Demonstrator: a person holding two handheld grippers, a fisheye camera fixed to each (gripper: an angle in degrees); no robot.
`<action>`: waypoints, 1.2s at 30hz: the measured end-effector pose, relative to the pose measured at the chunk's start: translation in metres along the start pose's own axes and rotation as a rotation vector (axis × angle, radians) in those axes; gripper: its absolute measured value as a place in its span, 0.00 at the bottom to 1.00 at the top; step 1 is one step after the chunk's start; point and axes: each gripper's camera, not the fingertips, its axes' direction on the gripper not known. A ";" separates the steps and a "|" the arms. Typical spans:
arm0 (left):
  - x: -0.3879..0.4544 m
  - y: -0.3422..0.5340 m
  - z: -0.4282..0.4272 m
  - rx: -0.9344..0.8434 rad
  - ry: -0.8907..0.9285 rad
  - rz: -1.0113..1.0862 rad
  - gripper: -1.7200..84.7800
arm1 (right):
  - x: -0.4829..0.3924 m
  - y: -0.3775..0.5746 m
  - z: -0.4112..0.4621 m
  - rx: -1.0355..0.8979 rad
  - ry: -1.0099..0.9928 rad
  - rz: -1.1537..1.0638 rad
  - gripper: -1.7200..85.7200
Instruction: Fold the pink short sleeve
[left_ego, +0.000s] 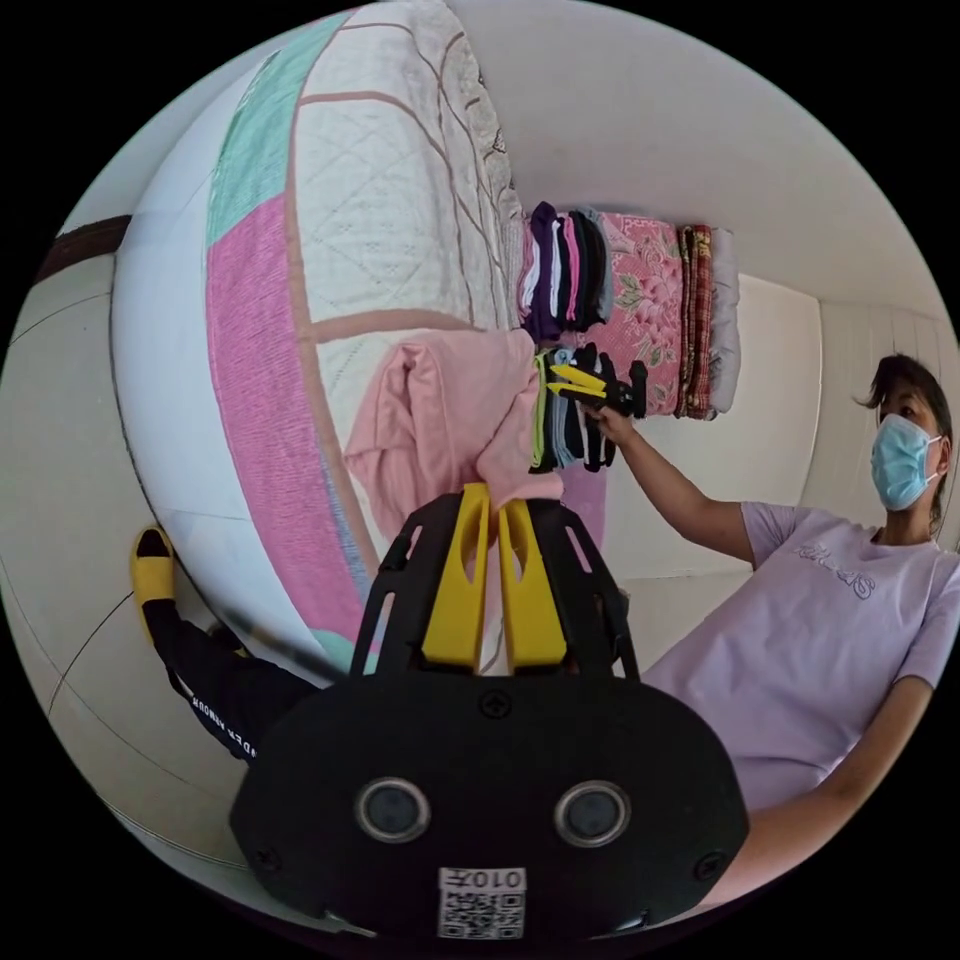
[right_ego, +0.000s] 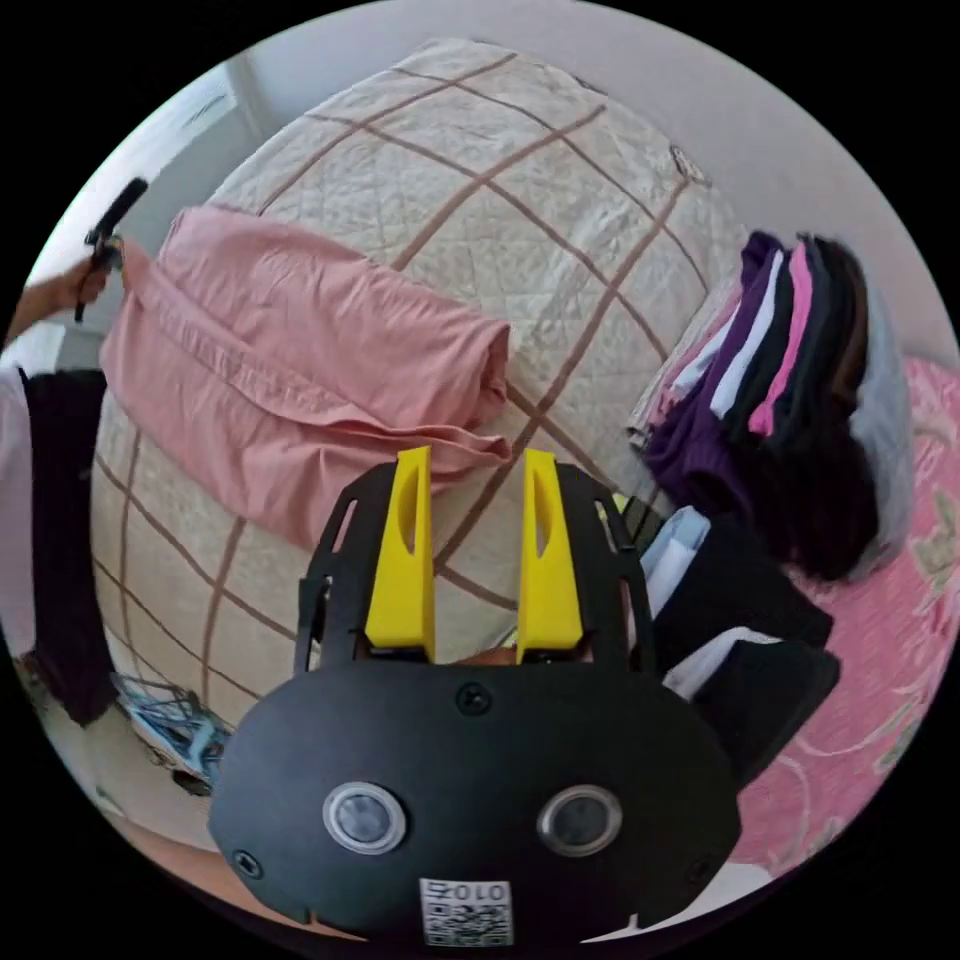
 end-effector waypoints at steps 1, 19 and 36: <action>-0.002 0.000 0.002 0.001 -0.002 0.001 0.02 | 0.015 -0.002 0.008 -0.021 -0.078 0.041 0.18; -0.009 0.000 0.022 -0.030 -0.014 0.056 0.01 | 0.017 -0.077 0.035 -0.251 -0.084 -0.554 0.10; -0.033 0.027 0.018 0.096 0.170 -0.131 0.02 | 0.077 -0.089 0.023 -0.297 -0.364 -0.281 0.06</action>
